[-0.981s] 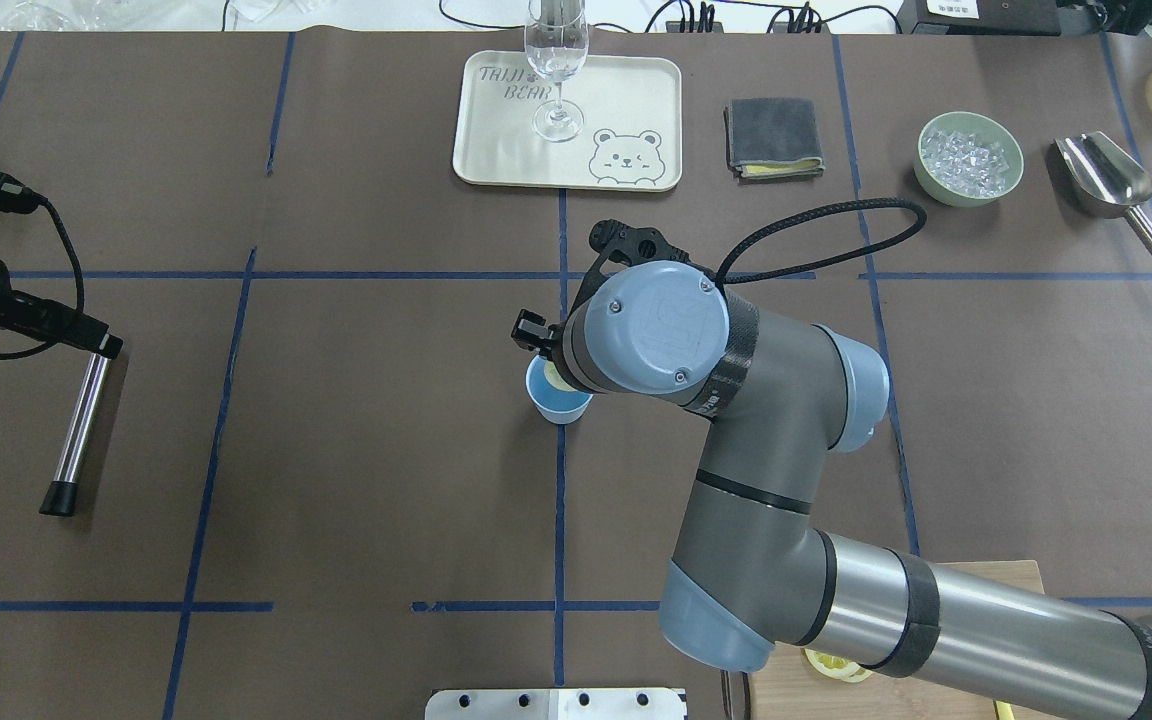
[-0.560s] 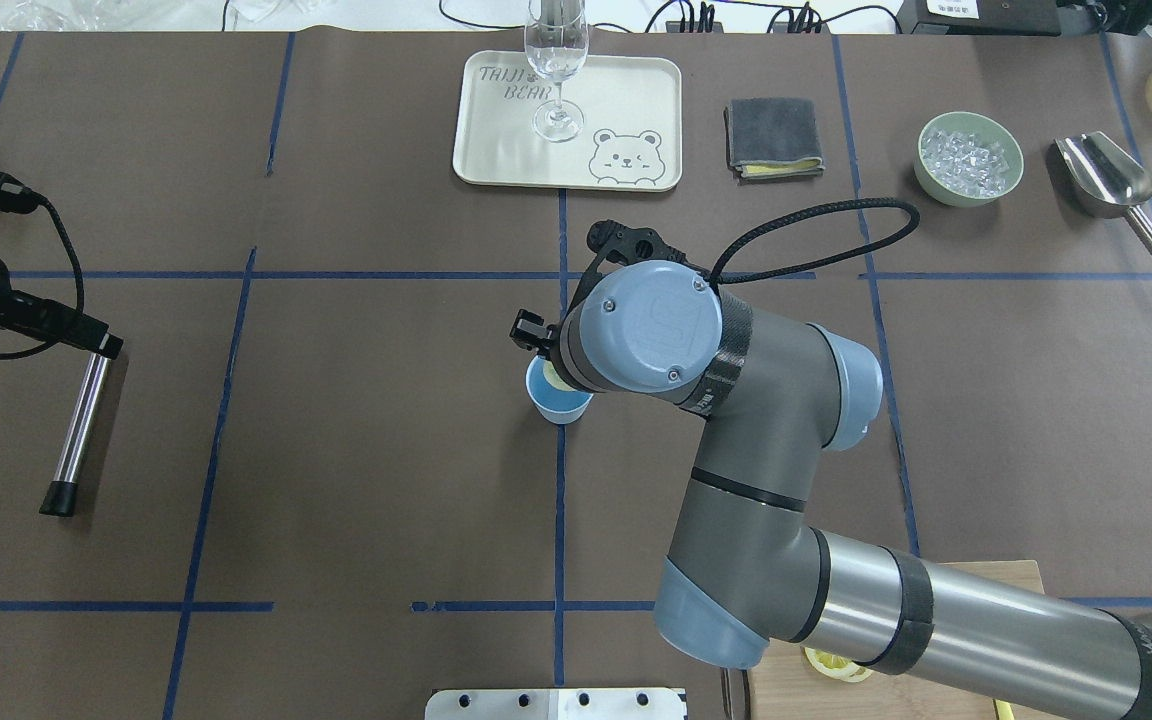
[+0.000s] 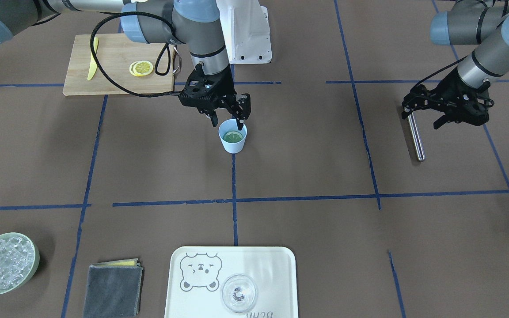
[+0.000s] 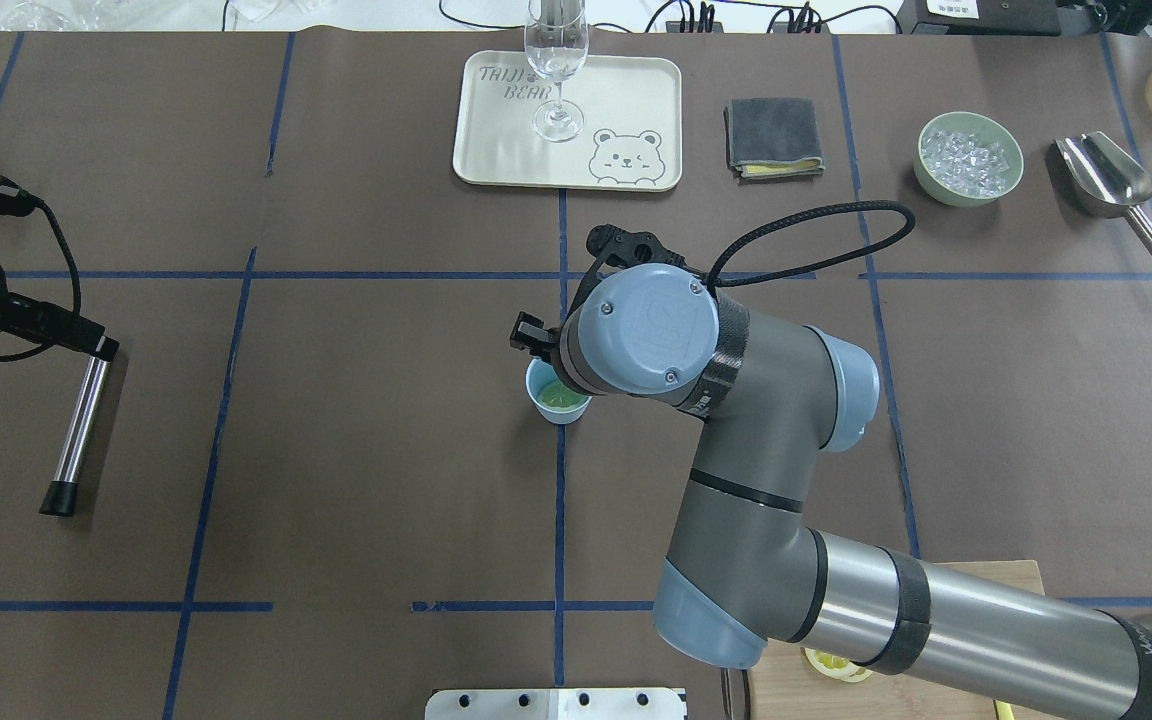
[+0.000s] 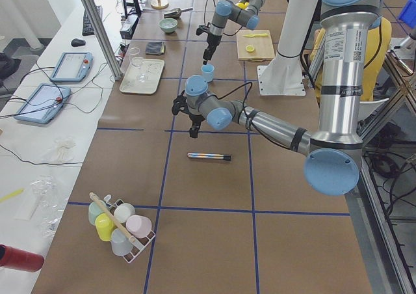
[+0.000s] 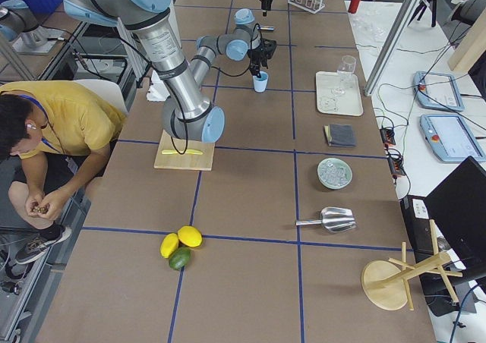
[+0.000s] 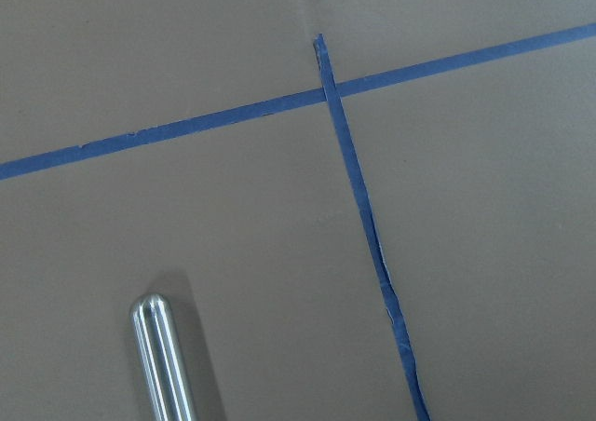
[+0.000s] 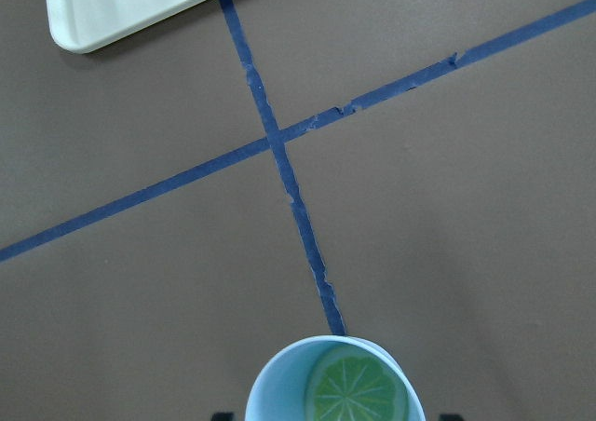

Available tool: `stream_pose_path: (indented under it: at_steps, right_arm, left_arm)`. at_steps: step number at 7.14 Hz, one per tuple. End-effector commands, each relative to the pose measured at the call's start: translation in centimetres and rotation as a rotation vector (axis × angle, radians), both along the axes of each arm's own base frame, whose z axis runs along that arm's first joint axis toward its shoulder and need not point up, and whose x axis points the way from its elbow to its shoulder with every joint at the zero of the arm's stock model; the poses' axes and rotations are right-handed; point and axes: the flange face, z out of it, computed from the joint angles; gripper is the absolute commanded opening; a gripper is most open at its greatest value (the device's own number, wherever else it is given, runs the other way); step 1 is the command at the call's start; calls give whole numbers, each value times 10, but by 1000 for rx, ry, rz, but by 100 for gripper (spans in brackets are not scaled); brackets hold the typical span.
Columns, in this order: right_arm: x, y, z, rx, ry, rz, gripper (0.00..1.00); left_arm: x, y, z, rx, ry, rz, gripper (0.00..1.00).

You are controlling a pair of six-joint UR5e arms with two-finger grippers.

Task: Squeeze lemon into cup
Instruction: 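Open right gripper to drop the lemon slice into the cup, then withdraw right gripper from the cup while left gripper lowers to the muddler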

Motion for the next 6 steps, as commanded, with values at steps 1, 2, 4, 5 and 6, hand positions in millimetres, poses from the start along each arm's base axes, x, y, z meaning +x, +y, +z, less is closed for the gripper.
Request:
stream_pose_path:
  at_steps: [1,2,4,5,6]
  right_arm:
    - [5,5,-3,-21,-24,-39,85]
    - [32,3,10,-45,-40,-58,85]
    - [118,0,56,-135,-67,-104,85]
    - [125,2,68,-141,-54,-106,90]
    - [123,2,69,-140,-50,-105,90]
  left_arm:
    - [-3,4,24,-33,-28,5,99]
    - [7,-3,46,-90,-57,8,98]
    - [28,-29,81,-155,-100,0,94]
    - [37,-44,96,-178,-118,-5,94]
    - [39,-45,105,-191,-127,-5,91]
